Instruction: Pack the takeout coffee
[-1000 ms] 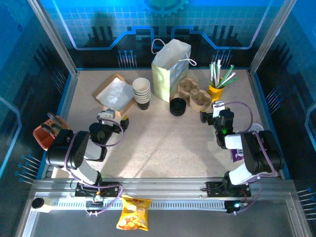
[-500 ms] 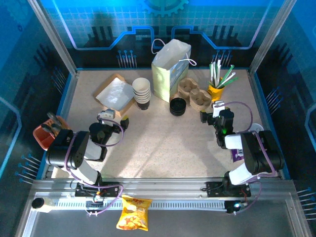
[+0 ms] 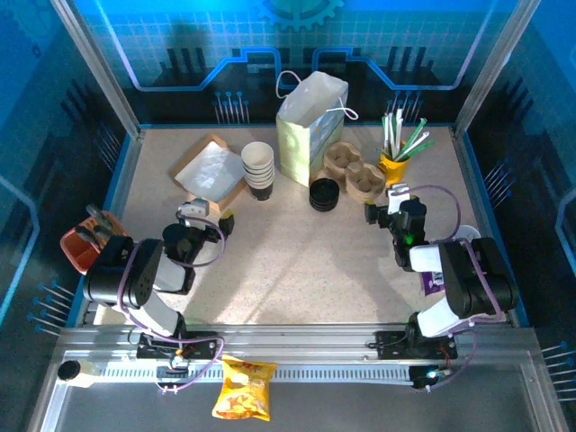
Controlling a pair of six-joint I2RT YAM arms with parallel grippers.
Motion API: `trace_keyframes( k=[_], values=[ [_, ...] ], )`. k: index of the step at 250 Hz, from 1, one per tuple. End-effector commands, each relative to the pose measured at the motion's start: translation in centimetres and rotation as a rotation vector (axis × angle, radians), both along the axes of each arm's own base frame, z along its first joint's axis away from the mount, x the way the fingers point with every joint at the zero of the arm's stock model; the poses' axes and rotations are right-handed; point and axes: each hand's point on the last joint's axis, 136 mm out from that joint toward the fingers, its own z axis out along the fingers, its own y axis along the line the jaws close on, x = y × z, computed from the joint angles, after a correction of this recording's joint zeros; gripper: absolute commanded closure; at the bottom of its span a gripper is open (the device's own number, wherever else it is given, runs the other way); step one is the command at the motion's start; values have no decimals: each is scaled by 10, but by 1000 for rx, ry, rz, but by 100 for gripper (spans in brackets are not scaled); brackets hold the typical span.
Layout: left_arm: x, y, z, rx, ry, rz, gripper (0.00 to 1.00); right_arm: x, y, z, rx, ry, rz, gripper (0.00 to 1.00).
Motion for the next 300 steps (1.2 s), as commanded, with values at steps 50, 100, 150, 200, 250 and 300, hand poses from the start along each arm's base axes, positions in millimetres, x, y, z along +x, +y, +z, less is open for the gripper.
trace_keyframes(
  k=[50,100,150,200,250,300],
  values=[
    [1,20,5,-27,-19,113,0,5,-2,11,10,-47,-5,1],
    [-16,29,36,-49,-92,156,0,-9,-14,50,8,-87,-77,1],
    [-22,45,67,-225,27,259,0,-35,-54,123,196,-102,-306,1],
    [-29,21,113,-491,55,153,0,-58,-44,181,314,-114,-280,1],
    [-24,-5,143,-609,215,82,0,-73,-1,223,397,-130,-99,1],
    [-27,-37,173,-544,384,26,0,-86,70,240,425,-11,150,1]
  ],
)
